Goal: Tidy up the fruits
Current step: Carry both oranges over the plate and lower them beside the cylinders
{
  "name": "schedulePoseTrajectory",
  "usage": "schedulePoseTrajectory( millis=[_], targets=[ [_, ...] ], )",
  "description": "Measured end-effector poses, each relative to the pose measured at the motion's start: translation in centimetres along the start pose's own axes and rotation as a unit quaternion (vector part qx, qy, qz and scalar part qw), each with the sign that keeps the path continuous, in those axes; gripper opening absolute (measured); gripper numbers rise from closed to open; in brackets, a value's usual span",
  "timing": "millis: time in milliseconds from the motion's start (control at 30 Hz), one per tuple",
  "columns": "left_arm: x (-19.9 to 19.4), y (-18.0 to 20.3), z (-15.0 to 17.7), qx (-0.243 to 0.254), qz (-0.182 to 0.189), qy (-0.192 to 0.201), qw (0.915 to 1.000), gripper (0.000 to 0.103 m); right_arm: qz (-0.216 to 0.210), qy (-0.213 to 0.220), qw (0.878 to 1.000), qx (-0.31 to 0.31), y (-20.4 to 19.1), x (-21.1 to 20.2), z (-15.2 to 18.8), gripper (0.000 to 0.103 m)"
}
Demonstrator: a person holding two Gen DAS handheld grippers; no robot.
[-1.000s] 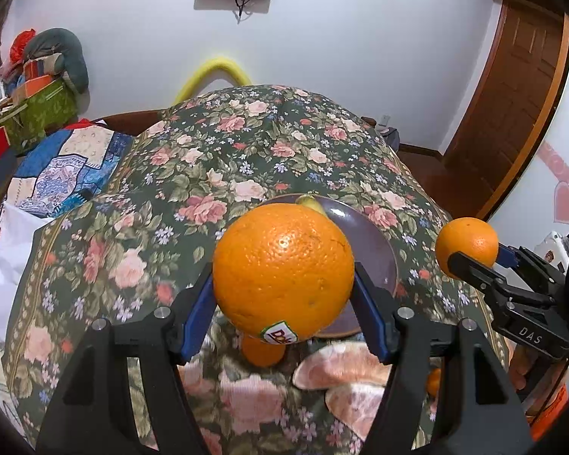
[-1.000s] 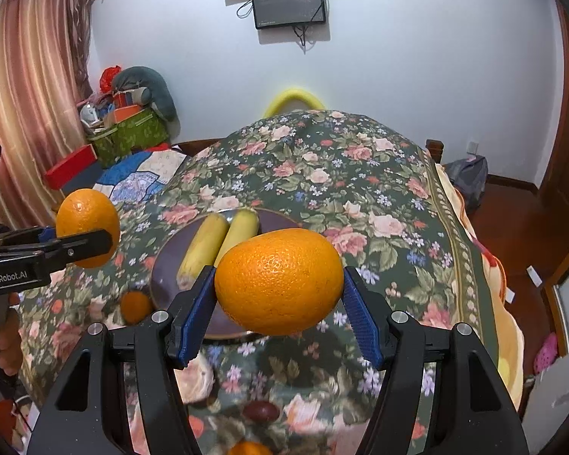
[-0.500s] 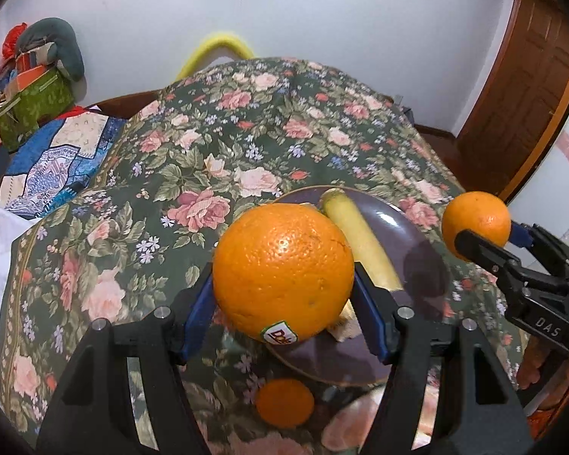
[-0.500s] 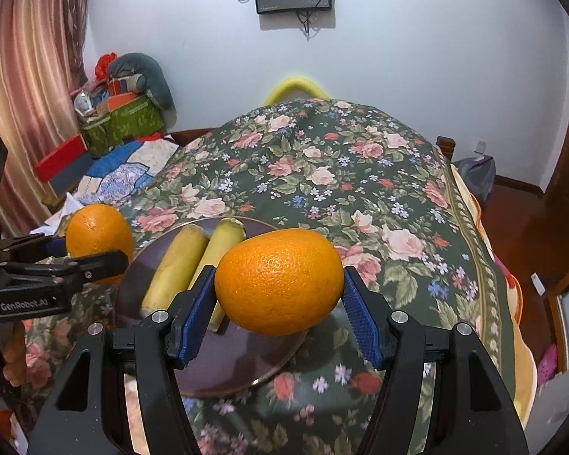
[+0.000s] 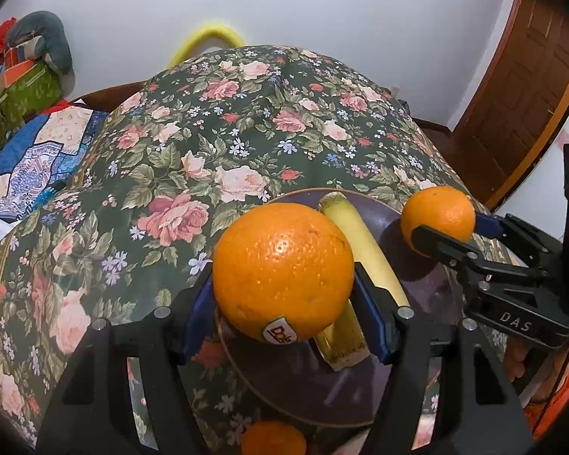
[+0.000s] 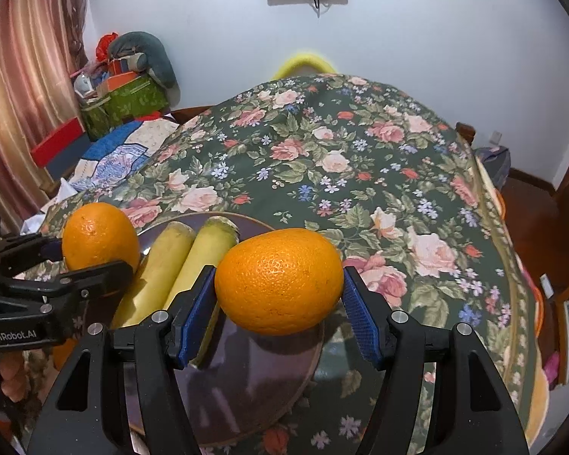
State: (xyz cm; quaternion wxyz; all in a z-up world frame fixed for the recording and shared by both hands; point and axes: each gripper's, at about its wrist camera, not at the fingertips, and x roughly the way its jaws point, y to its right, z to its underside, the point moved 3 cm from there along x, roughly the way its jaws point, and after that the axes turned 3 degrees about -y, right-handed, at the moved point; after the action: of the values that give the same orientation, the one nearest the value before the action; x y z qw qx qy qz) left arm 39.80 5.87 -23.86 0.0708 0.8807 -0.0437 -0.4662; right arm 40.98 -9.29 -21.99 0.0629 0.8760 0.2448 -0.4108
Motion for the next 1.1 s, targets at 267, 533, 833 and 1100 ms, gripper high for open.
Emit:
schedulePoseTrajectory(
  millis=[267, 533, 833, 1100],
  targets=[
    [0.6, 0.6, -0.5, 0.013, -0.005, -0.003, 0.9999, 0.067, -0.005, -0.017, 1.0, -0.007, -0.4, 1.2, -0.1, 0.062],
    [1.5, -0.6, -0.2, -0.014, -0.009, -0.026, 0.9995, 0.068, -0.011, -0.031, 0.999, 0.0, -0.1, 1.8, 0.5, 0.064],
    [-0.3, -0.1, 0.2, 0.002, -0.011, -0.014, 0.9998, 0.068, -0.003, -0.02, 1.0, -0.007, -0.6, 0.5, 0.2, 0.069],
    [-4.3, 1.0, 0.5, 0.014, -0.005, 0.015, 0.9998, 0.068, 0.011, 0.002, 1.0, -0.007, -1.2, -2.9, 0.4, 0.069]
  ],
)
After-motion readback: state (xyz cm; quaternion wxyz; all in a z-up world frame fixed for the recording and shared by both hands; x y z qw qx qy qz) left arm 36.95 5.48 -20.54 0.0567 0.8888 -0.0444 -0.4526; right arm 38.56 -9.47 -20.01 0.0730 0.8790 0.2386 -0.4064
